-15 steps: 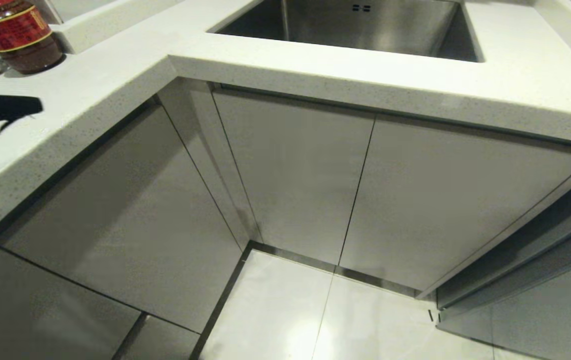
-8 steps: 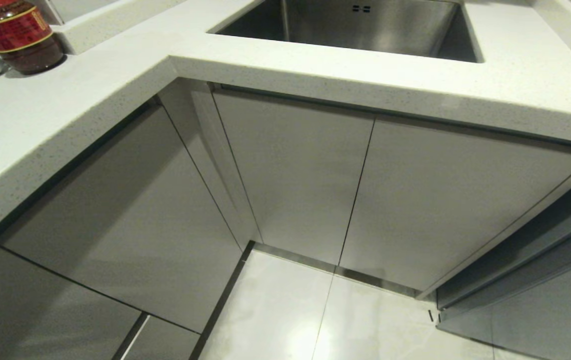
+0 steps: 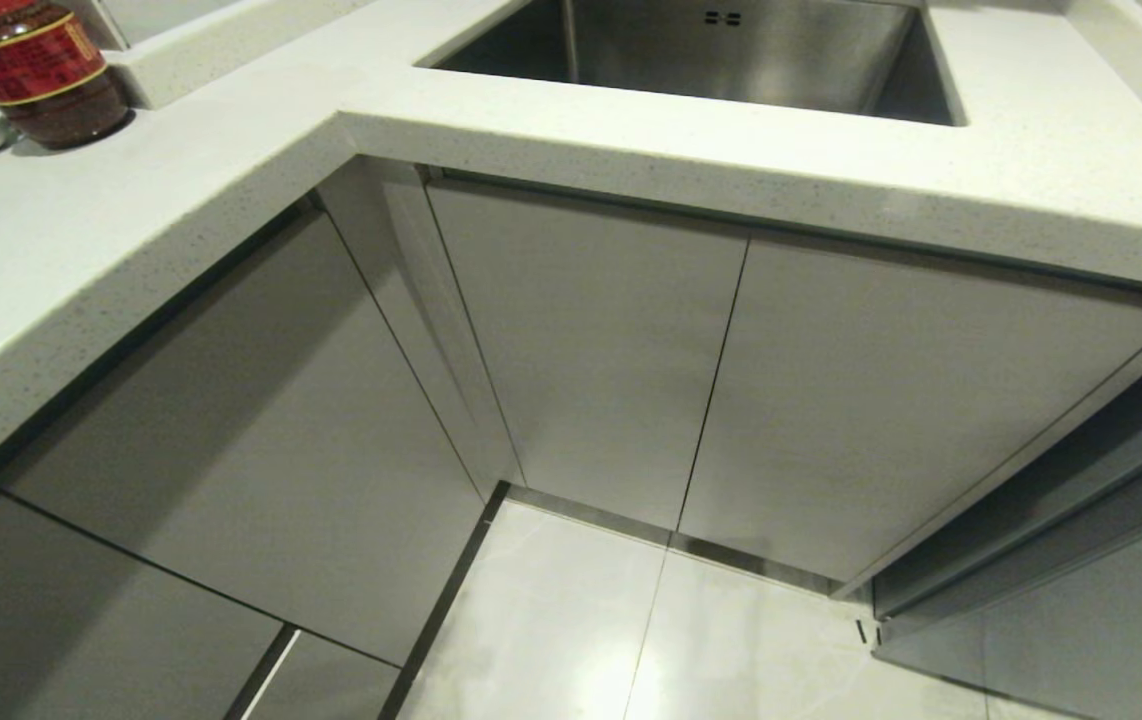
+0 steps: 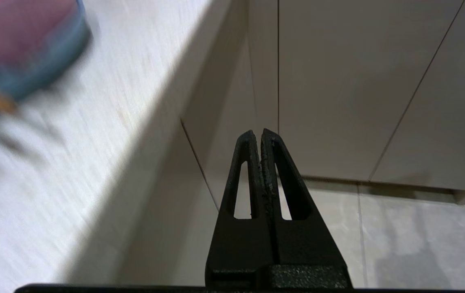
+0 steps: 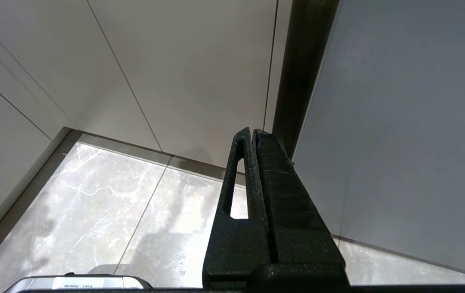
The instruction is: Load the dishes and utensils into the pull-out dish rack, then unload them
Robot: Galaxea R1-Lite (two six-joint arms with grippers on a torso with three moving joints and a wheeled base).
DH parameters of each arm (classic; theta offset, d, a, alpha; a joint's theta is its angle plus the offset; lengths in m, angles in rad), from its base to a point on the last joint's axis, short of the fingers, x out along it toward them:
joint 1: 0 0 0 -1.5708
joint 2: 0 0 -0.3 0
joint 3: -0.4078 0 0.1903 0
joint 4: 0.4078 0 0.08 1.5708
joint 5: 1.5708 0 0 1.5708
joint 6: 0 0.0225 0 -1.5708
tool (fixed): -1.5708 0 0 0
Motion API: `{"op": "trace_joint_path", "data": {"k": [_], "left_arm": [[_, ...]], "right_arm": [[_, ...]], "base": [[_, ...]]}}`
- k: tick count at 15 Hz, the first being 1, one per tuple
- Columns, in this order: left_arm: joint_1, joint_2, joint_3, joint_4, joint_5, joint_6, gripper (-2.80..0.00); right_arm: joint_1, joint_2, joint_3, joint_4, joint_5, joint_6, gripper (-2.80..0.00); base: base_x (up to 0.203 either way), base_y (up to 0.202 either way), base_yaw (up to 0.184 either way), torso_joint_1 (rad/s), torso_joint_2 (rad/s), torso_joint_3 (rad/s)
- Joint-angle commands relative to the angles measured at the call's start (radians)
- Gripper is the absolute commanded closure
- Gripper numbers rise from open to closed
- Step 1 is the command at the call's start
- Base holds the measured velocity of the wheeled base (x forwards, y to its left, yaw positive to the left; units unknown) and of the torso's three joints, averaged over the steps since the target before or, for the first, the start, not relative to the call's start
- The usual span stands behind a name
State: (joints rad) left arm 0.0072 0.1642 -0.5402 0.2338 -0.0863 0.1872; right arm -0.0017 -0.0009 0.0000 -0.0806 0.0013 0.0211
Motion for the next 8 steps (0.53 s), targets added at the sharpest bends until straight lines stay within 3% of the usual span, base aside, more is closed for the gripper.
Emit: {"op": "trace_joint_path", "data": {"k": [1,4,7,8], "left_arm": [[-0.006,-0.133,0.130,-0.013,0.008,-0.047,0.00],[-0.006,-0.161,0.338,-0.142,0.031,-0.093,0.00],[-0.006,-0.165,0.517,-0.314,0.068,-0.001,0.00],[-0.006,-0.165,0.554,-0.317,0.068,-0.011,0.00]], "right_arm": [[0.000,-0.001,0.026,-0.001,0.000,0.000,0.00],[0.000,-0.001,0.026,-0.001,0.000,0.000,0.00],[0.000,-0.001,0.026,-0.001,0.000,0.000,0.00],[0.000,-0.001,0.026,-0.001,0.000,0.000,0.00]], "base": [[0.000,0.000,0.000,0.000,0.00,0.000],[0.000,0.000,0.000,0.000,0.00,0.000],[0.000,0.000,0.000,0.000,0.00,0.000],[0.000,0.000,0.000,0.000,0.00,0.000]]}}
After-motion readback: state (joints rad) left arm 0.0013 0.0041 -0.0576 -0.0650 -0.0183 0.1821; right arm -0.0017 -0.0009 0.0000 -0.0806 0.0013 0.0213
